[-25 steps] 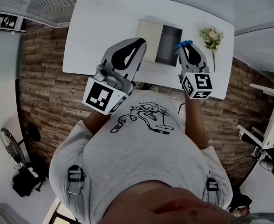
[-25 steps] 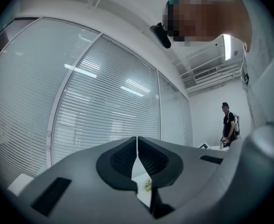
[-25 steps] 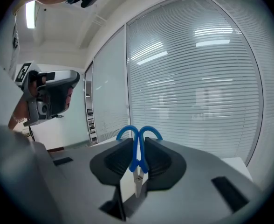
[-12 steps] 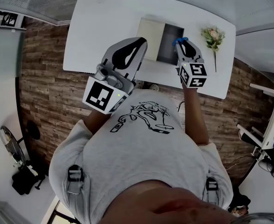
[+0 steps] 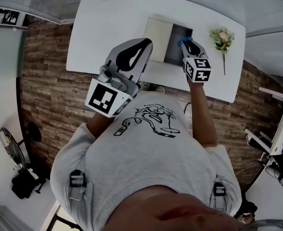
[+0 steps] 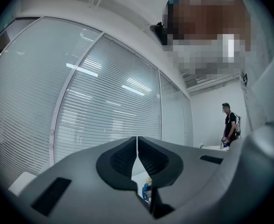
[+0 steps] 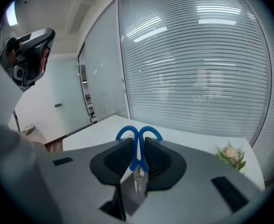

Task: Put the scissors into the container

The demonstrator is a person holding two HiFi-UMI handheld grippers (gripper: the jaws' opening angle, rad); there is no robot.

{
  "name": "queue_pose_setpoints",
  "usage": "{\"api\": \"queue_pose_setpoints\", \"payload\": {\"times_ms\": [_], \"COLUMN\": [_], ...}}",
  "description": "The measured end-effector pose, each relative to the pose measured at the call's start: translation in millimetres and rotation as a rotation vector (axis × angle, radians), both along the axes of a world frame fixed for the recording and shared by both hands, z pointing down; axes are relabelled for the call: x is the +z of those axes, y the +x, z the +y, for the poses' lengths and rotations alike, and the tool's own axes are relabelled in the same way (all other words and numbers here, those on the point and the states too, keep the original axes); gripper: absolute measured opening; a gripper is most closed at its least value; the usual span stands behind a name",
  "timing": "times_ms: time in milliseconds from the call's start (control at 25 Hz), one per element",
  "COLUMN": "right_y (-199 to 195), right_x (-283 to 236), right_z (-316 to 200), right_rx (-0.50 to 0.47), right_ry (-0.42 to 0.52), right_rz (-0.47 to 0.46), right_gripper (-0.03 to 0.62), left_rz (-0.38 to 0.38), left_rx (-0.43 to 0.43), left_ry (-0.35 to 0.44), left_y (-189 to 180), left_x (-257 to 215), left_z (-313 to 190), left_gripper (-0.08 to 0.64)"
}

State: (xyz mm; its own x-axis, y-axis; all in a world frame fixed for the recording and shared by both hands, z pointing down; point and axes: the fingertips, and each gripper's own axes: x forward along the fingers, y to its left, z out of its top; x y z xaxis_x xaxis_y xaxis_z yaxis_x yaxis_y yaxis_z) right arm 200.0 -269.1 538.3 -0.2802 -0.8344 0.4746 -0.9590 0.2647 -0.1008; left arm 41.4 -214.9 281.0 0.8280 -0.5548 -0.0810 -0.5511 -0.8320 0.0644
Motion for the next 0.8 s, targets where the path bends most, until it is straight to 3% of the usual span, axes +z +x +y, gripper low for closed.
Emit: {"api": "queue_pose_setpoints", "payload": {"times_ms": [800], "right_y": [8], "right_x": [87], "right_z": [-21], "right_rx": [-0.005], "right_ry": [-0.216], "right_rz": [0.034], "right_gripper": [0.084], "left_rz": [-0.008], "left_rx": [-0.022], "left_ry": [-0.004], "left_y": [-15], "left_x": [3], "left_z": [-7], "left_gripper": [0.026]}}
